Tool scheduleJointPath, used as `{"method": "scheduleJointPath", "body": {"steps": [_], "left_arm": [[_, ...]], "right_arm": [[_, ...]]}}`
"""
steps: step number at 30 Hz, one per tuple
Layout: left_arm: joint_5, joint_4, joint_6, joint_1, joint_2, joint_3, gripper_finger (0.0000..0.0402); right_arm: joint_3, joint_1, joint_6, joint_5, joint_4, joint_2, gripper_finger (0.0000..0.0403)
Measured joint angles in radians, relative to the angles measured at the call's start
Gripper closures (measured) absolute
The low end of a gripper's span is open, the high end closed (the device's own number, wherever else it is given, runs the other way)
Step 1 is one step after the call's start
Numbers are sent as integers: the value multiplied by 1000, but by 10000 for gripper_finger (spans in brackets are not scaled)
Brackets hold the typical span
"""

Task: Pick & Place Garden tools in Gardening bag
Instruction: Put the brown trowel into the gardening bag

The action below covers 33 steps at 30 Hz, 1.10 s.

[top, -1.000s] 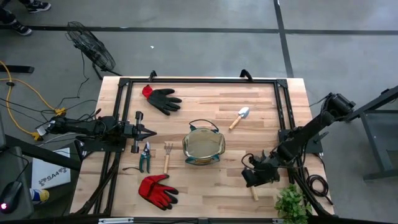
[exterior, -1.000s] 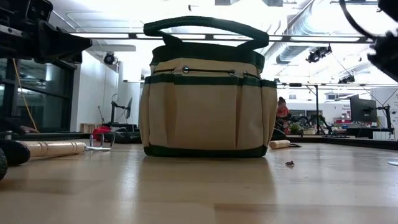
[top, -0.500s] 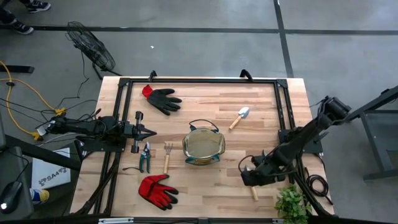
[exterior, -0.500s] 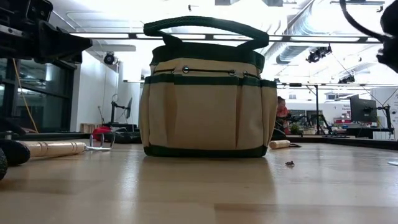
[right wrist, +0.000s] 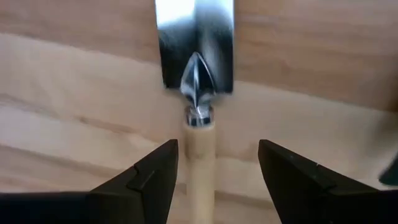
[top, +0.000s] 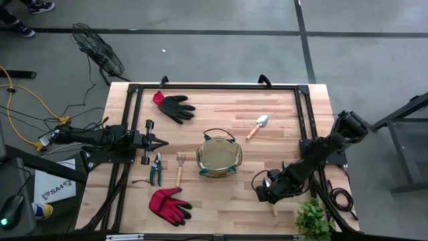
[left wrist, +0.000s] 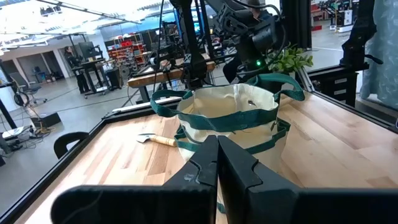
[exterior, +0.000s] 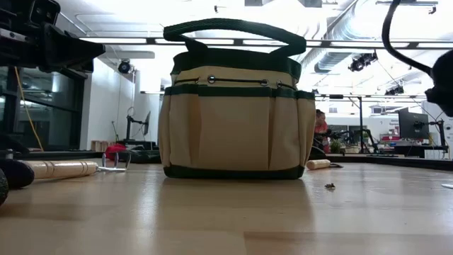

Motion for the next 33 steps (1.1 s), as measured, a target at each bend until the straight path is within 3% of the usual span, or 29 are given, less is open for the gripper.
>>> {"method": "scheduleJointPath", "body": {"steps": [7,18,27,33], "left_arm": [[1,0,0,0,0,0,402],[5,0,0,0,0,0,402],[4,0,0,0,0,0,402],[4,0,0,0,0,0,402]], "right_arm": [[16,-20,-9,88,-49,8,187],[16,-108,-114,142,-112,8,187],[16,-185,-223,141,-146,10,187],[21,-176,-239,116,-138,43,187]]}}
